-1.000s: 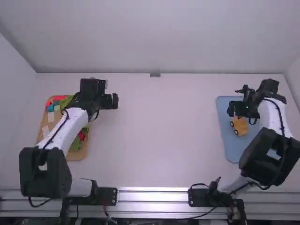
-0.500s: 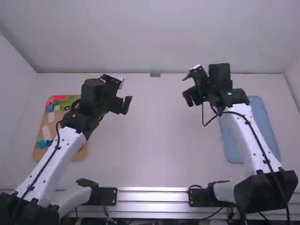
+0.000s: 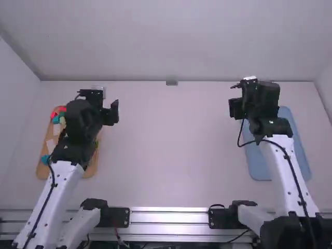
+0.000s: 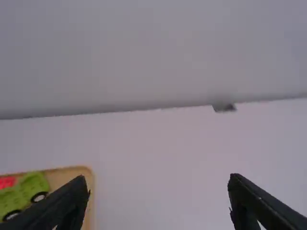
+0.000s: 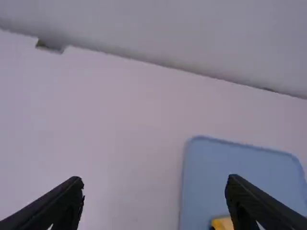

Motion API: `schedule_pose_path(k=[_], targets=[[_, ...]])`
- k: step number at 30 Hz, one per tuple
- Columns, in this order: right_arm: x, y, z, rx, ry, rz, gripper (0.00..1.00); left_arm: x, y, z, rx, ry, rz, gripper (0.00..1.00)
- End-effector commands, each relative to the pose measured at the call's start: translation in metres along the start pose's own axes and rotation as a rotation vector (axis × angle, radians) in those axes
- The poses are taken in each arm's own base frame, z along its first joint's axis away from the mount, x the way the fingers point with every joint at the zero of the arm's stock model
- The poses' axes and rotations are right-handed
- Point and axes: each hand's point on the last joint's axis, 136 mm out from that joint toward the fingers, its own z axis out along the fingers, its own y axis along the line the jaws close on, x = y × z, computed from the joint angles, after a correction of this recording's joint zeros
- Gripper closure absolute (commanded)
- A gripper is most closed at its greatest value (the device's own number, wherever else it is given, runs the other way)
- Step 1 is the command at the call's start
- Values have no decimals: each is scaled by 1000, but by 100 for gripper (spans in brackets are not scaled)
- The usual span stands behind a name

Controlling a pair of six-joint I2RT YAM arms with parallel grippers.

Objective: Assemble lego blocks to make yellow taxi

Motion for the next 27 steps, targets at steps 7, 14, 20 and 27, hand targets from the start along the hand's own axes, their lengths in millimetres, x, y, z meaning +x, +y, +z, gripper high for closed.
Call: schedule_pose_path(k=[7, 14, 20, 27], targets=[[0, 0, -30, 27, -173, 210, 41, 11, 6, -30, -23, -134, -17, 43], [1, 1, -52, 44, -328, 206, 56, 51, 5, -44, -23, -134, -17, 59], [19, 5, -66, 52, -407, 203, 70, 86, 4, -51, -23, -134, -17, 72], [62, 15, -67, 52, -407, 203, 87, 125, 3, -52, -23, -134, -17, 87]])
